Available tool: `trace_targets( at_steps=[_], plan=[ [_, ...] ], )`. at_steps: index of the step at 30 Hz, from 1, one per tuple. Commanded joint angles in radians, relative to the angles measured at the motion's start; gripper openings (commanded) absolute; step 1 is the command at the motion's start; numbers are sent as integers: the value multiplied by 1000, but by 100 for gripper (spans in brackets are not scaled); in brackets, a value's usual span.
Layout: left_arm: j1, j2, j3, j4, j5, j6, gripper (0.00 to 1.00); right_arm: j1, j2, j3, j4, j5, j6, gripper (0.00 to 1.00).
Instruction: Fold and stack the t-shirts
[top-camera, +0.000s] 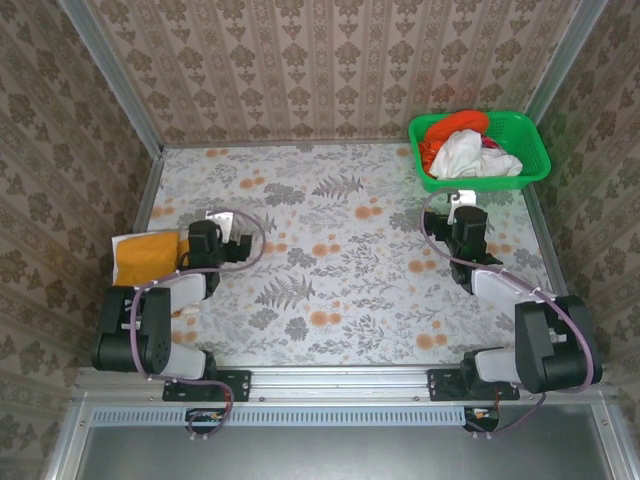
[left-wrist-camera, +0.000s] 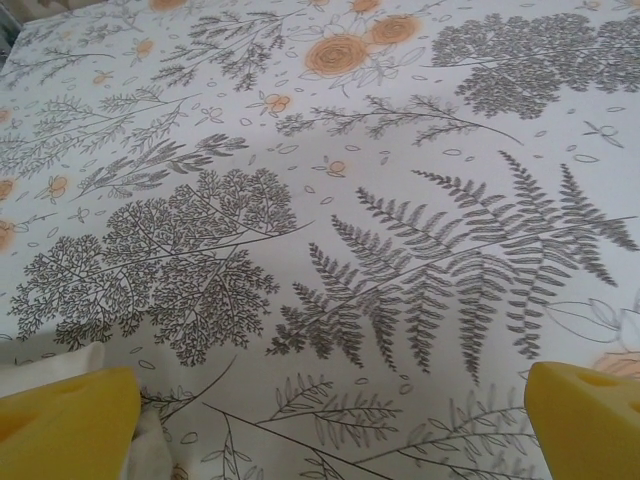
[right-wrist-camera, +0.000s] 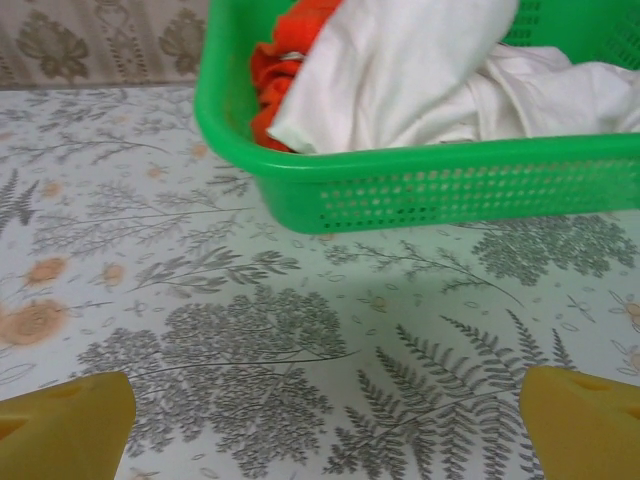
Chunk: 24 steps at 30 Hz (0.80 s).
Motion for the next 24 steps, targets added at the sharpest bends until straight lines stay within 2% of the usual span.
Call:
trace_targets(
  at_steps=[1,3,5,7,8,10,24],
  plan=[
    [49,38,-23,224,9,-7,100,-42,12,-18,85,-32,25,100],
    [88,63,-59,309,59,-44,100,-61,49,-65,176,-78,33,100],
    [100,121,-84,424,68,-41,100,-62,125,-129,348,-121,17,100],
    [101,103,-46,311,78,-52,100,-58,197,-169,479,-138,6,100],
    [108,111,-50,335,58,-68,100,-51,223,-172,512,-124,2,100],
    [103,108,-46,319,34,-72,100,-51,203,-138,422,-113,7,100],
    [102,107,-45,315,32,-71,100,-50,206,-143,432,-112,5,100]
  ],
)
